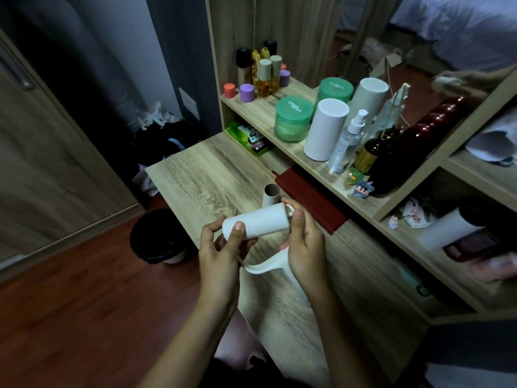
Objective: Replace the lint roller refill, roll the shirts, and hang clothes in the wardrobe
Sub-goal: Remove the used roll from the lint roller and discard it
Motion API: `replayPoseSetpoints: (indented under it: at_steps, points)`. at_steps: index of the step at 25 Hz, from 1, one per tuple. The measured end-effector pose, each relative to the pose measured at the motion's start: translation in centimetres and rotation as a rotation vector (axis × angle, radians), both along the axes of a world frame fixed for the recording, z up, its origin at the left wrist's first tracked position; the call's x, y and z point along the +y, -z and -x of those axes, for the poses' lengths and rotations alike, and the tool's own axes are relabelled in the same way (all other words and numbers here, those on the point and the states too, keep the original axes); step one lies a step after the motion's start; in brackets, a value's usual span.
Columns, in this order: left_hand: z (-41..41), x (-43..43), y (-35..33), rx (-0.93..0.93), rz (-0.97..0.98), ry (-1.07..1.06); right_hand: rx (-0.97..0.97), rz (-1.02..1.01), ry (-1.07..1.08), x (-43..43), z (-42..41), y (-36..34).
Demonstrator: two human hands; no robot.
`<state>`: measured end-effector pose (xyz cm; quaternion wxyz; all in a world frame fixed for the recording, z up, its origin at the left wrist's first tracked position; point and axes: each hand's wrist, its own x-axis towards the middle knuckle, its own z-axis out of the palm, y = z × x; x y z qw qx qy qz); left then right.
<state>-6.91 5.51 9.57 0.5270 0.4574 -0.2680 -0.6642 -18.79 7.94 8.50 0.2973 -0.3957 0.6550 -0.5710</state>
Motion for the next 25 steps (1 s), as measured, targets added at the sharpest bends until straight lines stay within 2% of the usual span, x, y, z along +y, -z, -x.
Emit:
replayPoseSetpoints:
  at_steps: [6, 9, 12, 15, 17, 19, 25]
  points:
    - [0.3, -0.5, 1.5, 0.247, -0.346, 0.088, 0.083, 0.025, -0.031, 0.1, 0.8, 0.9]
    - [0.2, -0.7, 2.6, 0.280, -0.359, 0.033, 0.091, 0.050, 0.029, 0.5, 1.1, 1.1]
    - [-0.3, -1.8, 3.1, 0.213, -0.322, -0.095, 0.025, 0.033, 0.079, 1.0, 2.3, 1.9]
    - [-1.2, -3.2, 3.6, 0.187, -0.287, -0.214, 0.052, -0.159, 0.053, 0.5, 3.2, 5.3]
    - [-1.3, -3.1, 3.6, 0.179, -0.283, -0.207, 0.062, -0.340, 0.055, -0.3, 3.1, 8.7]
    - [-1.1, -2.5, 3.5, 0.174, -0.284, -0.180, 0.161, -0.464, 0.034, -0.8, 2.8, 11.8]
    - [-0.9, -1.7, 3.0, 0.159, -0.247, -0.172, 0.431, -0.586, 0.051, -1.9, 3.8, 14.5]
